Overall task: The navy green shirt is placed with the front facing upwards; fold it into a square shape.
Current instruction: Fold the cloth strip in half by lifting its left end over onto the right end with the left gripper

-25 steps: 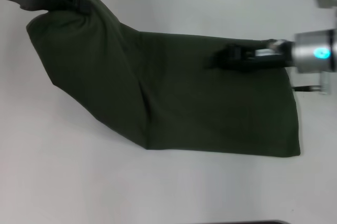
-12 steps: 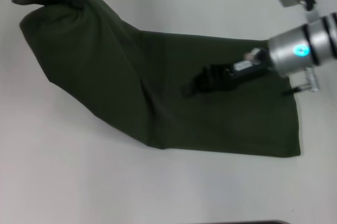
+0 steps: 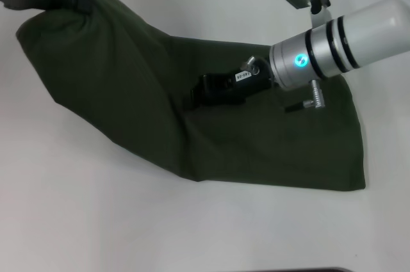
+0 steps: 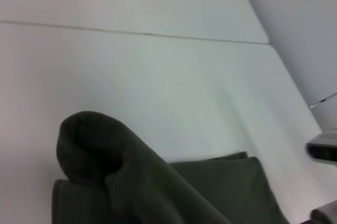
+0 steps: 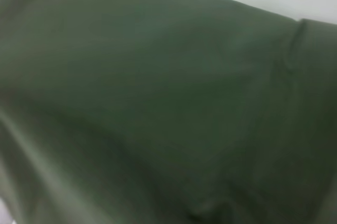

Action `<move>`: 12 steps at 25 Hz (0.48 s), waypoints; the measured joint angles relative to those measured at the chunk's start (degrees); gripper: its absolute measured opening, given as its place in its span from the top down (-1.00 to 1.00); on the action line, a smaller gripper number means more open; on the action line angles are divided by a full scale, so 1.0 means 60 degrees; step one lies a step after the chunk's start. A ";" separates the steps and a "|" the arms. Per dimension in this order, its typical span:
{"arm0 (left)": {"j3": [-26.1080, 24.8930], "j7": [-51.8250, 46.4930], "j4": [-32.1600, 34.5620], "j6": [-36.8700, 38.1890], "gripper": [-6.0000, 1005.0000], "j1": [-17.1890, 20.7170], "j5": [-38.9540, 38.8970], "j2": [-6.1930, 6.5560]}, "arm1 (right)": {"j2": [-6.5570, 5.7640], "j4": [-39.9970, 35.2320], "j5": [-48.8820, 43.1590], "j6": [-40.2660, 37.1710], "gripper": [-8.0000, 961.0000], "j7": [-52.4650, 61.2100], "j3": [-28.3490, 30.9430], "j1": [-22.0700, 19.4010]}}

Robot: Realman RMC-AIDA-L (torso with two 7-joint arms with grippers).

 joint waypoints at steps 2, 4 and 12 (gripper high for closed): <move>0.0006 0.0002 0.0004 0.0034 0.85 0.0001 -0.0161 0.0014 | 0.0026 0.0182 0.0002 0.0223 0.94 -0.0032 -0.0007 0.0107; 0.0016 0.0002 0.0011 0.0078 0.85 -0.0018 -0.0250 0.0030 | 0.0056 0.0237 0.0012 0.0383 0.94 -0.0040 -0.0009 0.0159; 0.0068 0.0010 0.0137 0.0221 0.86 -0.0086 -0.0303 -0.0002 | 0.0126 0.0689 0.0120 0.1028 0.94 -0.0089 -0.0073 0.0503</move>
